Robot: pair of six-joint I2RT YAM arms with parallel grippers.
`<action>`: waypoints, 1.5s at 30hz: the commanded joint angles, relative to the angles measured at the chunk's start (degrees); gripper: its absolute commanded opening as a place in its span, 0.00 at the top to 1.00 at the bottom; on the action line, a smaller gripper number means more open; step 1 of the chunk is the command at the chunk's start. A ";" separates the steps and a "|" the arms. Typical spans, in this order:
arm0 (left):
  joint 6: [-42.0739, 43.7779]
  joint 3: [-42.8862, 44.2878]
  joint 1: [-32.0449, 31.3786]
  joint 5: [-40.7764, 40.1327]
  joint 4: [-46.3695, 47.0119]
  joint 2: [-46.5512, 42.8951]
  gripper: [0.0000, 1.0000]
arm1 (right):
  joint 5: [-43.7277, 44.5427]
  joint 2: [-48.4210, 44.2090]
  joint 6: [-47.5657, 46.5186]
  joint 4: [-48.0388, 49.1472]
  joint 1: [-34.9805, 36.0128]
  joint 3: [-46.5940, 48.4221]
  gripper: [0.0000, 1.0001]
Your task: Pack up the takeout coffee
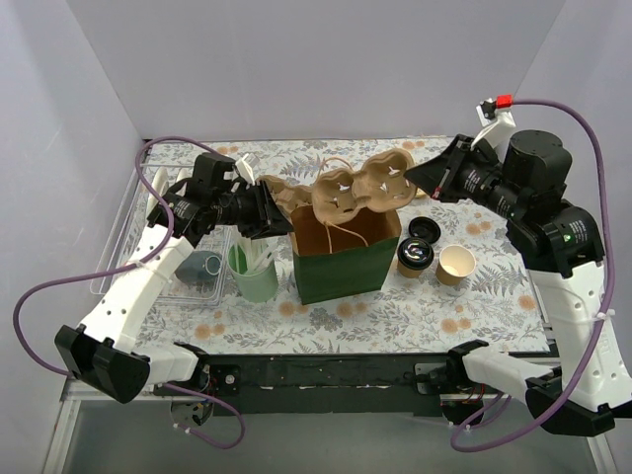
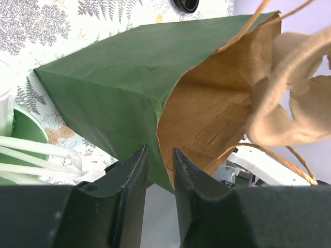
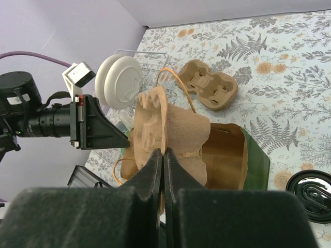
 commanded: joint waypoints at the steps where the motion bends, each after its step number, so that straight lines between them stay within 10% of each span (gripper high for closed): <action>1: 0.28 -0.39 -0.54 0.77 0.71 -0.38 0.80 | -2.91 -1.99 0.87 3.27 -0.16 -1.02 0.99; 8: -0.07 -0.82 -0.71 1.56 1.41 -0.03 1.00 | -4.41 -5.50 4.48 5.64 -0.16 -9.44 0.99; 45: -0.77 0.40 -0.80 -0.11 0.01 0.59 1.00 | -6.60 -10.16 9.93 20.68 -0.42 -33.80 0.99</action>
